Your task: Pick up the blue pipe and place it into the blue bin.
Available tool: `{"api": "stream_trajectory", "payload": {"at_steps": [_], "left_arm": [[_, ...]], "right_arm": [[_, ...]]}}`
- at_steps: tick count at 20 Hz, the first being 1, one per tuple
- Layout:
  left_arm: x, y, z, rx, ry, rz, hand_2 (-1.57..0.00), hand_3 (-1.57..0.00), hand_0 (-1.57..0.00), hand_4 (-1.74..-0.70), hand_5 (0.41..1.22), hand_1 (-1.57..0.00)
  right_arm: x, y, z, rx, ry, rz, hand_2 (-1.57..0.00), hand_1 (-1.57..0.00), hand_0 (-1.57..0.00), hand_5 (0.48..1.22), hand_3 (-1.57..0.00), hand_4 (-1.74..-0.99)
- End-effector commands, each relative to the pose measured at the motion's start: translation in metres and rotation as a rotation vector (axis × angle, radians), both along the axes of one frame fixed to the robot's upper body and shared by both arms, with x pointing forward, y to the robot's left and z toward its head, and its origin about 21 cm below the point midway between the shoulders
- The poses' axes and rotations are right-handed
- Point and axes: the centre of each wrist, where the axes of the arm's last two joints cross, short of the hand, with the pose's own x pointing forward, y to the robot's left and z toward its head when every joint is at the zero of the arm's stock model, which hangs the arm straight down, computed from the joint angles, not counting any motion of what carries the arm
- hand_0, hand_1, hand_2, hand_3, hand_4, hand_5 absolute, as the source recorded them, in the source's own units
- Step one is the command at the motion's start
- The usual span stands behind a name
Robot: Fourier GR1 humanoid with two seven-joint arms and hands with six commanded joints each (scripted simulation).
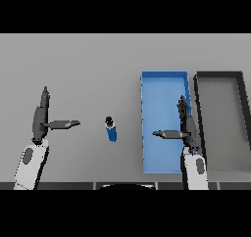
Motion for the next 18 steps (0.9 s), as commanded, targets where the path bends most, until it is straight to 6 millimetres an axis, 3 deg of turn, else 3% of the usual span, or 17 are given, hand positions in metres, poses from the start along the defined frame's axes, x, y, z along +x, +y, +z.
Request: {"api": "stream_trajectory", "payload": {"at_steps": [1,6,8,9,13,18], "left_arm": [[0.0,0.0,0.0,0.0,-0.005,-0.001,0.0,0.0,0.0,-1.01,0.586,0.0],[-0.002,-0.003,0.0,-0.004,-0.015,-0.007,0.0,0.0,0.0,-1.01,0.586,0.0],[-0.013,0.018,-0.002,0.11,-0.001,-0.209,0.0,0.0,0.0,-1.01,0.588,0.0],[-0.019,0.027,-0.001,0.139,-0.001,-0.256,0.0,0.0,0.0,-1.01,0.588,0.0],[-0.024,0.034,0.003,0.165,0.004,-0.321,0.0,0.0,0.0,-1.01,0.587,0.0],[-0.031,0.022,0.0,0.133,0.023,-0.487,0.0,0.0,0.0,-1.02,0.582,0.0]], "right_arm": [[0.0,0.0,0.0,0.0,-0.001,-0.001,0.0,0.0,0.0,0.603,0.0,-1.222],[-0.004,0.0,0.0,0.001,-0.005,-0.001,0.0,0.0,0.0,0.603,0.0,-1.222],[-0.018,-0.016,0.006,-0.158,-0.09,0.085,0.0,0.0,0.0,0.603,0.0,-1.227],[-0.024,-0.013,0.007,-0.192,-0.098,0.113,0.0,0.0,0.0,0.601,0.0,-1.23],[-0.031,-0.013,0.009,-0.231,-0.072,0.142,0.0,0.0,0.0,0.595,0.0,-1.23],[-0.028,-0.018,0.015,-0.248,-0.084,0.139,0.0,0.0,0.0,0.587,0.0,-1.215]]}}
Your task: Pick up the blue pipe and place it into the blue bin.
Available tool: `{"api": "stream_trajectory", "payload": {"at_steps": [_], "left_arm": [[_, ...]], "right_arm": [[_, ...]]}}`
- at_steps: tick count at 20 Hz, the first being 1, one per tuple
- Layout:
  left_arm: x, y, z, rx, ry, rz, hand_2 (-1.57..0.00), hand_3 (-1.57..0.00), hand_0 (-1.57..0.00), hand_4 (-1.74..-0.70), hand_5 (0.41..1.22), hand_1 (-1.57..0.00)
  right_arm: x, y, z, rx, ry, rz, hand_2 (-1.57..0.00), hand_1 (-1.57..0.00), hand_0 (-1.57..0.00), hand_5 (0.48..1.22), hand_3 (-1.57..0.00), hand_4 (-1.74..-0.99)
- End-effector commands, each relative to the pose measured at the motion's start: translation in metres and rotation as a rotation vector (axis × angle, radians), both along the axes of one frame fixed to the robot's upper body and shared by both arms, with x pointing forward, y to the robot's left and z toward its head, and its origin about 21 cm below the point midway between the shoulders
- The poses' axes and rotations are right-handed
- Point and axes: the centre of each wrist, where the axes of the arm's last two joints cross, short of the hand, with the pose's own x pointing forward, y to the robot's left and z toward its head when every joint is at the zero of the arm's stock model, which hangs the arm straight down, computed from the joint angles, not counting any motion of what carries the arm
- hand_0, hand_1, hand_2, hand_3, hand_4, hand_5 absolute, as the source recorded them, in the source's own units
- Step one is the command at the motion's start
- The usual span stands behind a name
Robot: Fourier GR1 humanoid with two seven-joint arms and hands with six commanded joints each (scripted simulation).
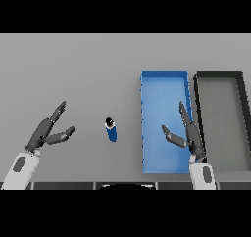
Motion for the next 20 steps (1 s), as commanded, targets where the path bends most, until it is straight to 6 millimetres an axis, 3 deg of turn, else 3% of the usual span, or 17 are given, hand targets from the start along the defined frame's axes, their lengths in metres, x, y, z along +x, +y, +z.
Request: {"api": "stream_trajectory", "payload": {"at_steps": [1,9,14,20], "left_arm": [[-0.002,-0.002,0.002,0.011,0.002,-0.035,0.0,0.0,0.0,-1.02,0.573,0.0],[-0.013,-0.047,0.007,0.051,0.116,-0.258,0.0,0.0,0.0,-1.09,0.472,0.0],[-0.016,-0.081,-0.012,0.037,0.143,-0.329,0.0,0.0,0.0,-1.11,0.447,0.0],[-0.002,-0.118,-0.026,0.011,0.165,-0.358,0.0,0.0,0.0,-1.11,0.45,0.0]], "right_arm": [[0.001,0.001,0.001,0.0,-0.013,0.004,0.0,0.0,0.0,0.589,0.0,-1.22],[0.003,0.0,0.0,-0.005,-0.033,0.017,0.0,0.0,0.0,0.612,0.0,-1.248],[0.001,0.003,0.0,0.02,-0.033,0.024,0.0,0.0,0.0,0.616,0.0,-1.265],[0.0,-0.002,-0.001,0.021,-0.019,0.001,0.0,0.0,0.0,0.609,0.0,-1.276]]}}
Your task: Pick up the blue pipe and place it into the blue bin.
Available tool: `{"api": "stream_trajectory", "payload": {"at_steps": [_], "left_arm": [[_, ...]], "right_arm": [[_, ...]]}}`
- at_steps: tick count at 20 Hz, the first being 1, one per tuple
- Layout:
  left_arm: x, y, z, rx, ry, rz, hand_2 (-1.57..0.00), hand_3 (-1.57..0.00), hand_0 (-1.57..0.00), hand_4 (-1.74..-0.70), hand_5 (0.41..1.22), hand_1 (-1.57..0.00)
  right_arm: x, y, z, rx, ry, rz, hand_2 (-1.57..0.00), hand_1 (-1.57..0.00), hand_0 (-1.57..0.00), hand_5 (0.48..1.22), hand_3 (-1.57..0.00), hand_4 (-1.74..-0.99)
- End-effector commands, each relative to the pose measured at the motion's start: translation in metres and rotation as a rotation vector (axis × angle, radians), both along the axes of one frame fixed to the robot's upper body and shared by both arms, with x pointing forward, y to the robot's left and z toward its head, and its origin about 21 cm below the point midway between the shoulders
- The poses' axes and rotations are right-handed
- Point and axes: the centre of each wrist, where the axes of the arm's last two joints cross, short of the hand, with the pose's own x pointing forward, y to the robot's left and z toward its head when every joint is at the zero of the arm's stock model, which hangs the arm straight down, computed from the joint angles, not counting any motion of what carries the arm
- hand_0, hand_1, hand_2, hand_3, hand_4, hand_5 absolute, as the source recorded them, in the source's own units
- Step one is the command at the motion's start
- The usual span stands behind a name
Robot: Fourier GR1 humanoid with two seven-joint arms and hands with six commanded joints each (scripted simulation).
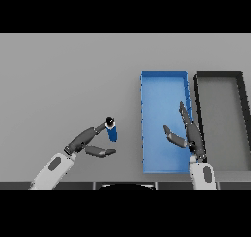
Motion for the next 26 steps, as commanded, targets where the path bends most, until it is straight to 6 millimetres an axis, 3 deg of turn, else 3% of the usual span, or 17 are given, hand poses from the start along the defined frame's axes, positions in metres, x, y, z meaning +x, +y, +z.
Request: {"api": "stream_trajectory", "payload": {"at_steps": [1,6,9,11,12,14,17,21,26], "left_arm": [[0.005,-0.003,-0.003,-0.008,0.014,-0.007,0.0,0.0,0.0,-1.12,0.45,0.0],[0.019,-0.027,-0.018,-0.007,-0.029,-0.026,0.0,0.0,0.0,-1.07,0.445,0.0],[0.024,-0.039,-0.021,-0.083,-0.01,-0.037,-0.02,-0.02,0.0,-1.11,0.507,0.0],[0.023,-0.042,-0.026,-0.149,0.002,-0.013,-0.29,-0.26,-0.02,-1.21,0.607,-0.16],[0.027,-0.046,-0.025,-0.177,0.026,0.0,-0.48,-0.52,-0.19,-1.25,0.73,-0.35],[0.026,-0.052,-0.026,-0.2,0.033,0.03,-0.87,-0.88,-0.67,-1.42,0.906,-0.79],[0.021,-0.056,-0.027,-0.226,0.025,0.033,-1.21,-1.16,-1.11,-1.57,1.06,-1.17],[0.016,-0.064,-0.024,-0.223,-0.047,0.02,-1.42,-1.34,-1.38,-1.67,1.155,-1.41],[0.015,-0.072,-0.001,-0.321,-0.148,-0.019,-1.52,-1.43,-1.51,-1.71,1.199,-1.52]], "right_arm": [[-0.002,0.0,0.0,0.002,-0.012,0.007,0.0,0.0,0.0,0.607,0.0,-1.273],[-0.007,-0.002,0.001,0.001,-0.009,0.0,0.0,0.0,0.0,0.598,0.0,-1.267],[-0.003,-0.002,0.0,0.007,0.003,-0.001,0.0,0.0,0.0,0.6,0.0,-1.267],[-0.007,-0.005,-0.001,0.007,-0.003,0.002,0.0,0.0,0.0,0.6,0.0,-1.261],[-0.005,-0.005,-0.002,0.006,-0.001,-0.001,0.0,0.0,0.0,0.6,0.0,-1.26],[-0.004,-0.003,-0.002,-0.001,-0.009,0.004,0.0,0.0,0.0,0.605,0.0,-1.259],[0.0,-0.001,0.003,0.002,-0.012,0.005,0.0,0.0,0.0,0.614,0.0,-1.259],[-0.002,-0.004,-0.002,-0.013,-0.001,0.009,0.0,0.0,0.0,0.619,0.0,-1.252],[-0.005,0.002,0.0,-0.011,-0.011,0.005,0.0,0.0,0.0,0.629,0.0,-1.249]]}}
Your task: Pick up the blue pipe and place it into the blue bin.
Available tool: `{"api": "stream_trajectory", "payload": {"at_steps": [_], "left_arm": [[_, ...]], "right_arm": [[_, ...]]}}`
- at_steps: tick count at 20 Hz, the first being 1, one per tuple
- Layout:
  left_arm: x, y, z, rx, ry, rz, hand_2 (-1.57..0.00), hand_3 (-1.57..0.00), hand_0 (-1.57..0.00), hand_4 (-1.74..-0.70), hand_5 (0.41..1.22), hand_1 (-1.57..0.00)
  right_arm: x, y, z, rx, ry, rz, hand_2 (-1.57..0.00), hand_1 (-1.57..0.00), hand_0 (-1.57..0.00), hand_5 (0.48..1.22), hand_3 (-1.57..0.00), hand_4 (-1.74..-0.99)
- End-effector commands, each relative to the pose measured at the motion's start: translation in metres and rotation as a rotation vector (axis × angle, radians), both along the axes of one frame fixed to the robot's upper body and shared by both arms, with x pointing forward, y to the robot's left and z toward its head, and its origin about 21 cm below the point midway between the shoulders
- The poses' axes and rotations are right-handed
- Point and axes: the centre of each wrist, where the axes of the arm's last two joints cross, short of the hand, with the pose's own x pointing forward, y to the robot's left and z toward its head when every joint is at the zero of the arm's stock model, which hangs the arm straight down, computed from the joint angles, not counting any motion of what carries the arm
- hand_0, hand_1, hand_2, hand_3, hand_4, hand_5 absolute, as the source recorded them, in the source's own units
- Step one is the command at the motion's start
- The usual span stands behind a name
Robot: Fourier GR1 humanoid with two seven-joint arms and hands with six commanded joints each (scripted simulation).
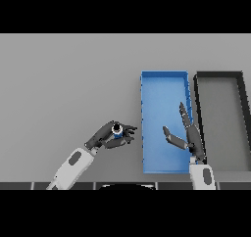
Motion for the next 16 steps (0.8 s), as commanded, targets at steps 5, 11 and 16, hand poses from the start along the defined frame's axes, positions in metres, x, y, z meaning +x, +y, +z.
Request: {"api": "stream_trajectory", "payload": {"at_steps": [5,11,16], "left_arm": [[0.005,-0.014,0.039,-0.013,-0.044,-0.07,-1.56,-1.44,-1.55,-1.72,1.214,-1.55],[0.001,-0.023,0.053,0.007,-0.043,-0.114,-1.57,-1.44,-1.57,-1.73,1.219,-1.57],[0.004,-0.017,0.052,0.029,-0.027,-0.11,-1.57,-1.44,-1.57,-1.73,1.219,-1.57]], "right_arm": [[0.004,0.0,-0.002,-0.018,-0.001,0.003,0.0,0.0,0.0,0.635,0.0,-1.217],[0.0,-0.006,-0.001,-0.025,-0.002,-0.001,0.0,0.0,0.0,0.629,0.0,-1.186],[-0.002,-0.005,-0.003,-0.017,-0.006,0.001,0.0,0.0,0.0,0.629,0.0,-1.186]]}}
